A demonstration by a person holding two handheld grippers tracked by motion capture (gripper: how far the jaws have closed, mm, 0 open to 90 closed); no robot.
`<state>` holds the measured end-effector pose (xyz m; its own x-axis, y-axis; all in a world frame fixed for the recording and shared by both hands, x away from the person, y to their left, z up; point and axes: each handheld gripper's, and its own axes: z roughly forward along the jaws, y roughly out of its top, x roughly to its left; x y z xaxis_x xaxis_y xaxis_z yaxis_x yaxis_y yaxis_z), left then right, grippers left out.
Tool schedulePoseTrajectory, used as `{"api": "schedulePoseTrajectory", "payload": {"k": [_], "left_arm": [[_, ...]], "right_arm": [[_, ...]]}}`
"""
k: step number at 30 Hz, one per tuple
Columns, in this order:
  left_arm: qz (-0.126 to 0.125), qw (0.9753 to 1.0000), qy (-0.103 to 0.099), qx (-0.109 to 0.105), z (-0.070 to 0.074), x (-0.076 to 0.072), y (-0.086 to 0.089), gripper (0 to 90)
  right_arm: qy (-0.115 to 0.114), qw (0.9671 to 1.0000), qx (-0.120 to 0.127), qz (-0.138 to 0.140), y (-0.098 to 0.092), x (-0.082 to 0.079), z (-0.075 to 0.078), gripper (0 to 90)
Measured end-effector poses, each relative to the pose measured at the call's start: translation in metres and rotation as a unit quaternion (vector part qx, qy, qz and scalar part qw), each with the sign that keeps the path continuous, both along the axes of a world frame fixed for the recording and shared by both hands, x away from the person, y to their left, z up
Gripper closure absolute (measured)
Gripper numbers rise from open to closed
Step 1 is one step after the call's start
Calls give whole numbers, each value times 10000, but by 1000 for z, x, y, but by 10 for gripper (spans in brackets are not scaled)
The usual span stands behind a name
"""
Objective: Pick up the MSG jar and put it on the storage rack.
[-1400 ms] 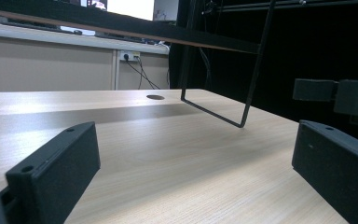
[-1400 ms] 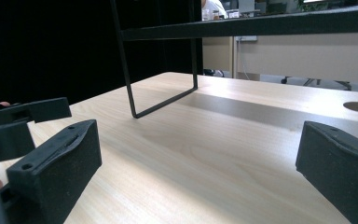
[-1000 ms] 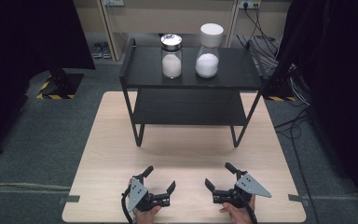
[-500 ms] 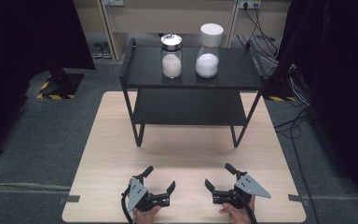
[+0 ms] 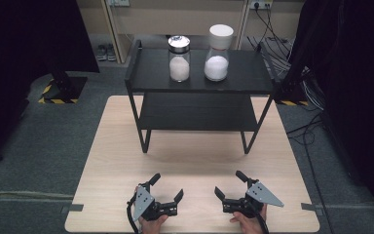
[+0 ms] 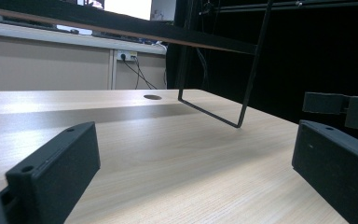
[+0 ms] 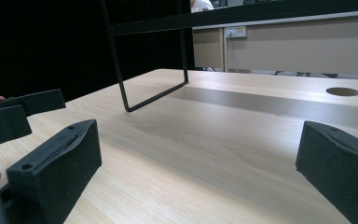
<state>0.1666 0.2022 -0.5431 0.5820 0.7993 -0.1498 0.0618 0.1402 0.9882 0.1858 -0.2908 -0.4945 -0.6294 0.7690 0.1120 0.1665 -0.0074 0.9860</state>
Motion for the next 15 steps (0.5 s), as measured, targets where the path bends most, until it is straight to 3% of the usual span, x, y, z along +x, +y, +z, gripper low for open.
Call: {"api": "schedulePoseTrajectory", "payload": {"k": [15], "left_arm": [[-6,10000,-2,-15,0,0,0,2]], "right_arm": [[12,10000,28,-12,-1,0,-1,4]]}}
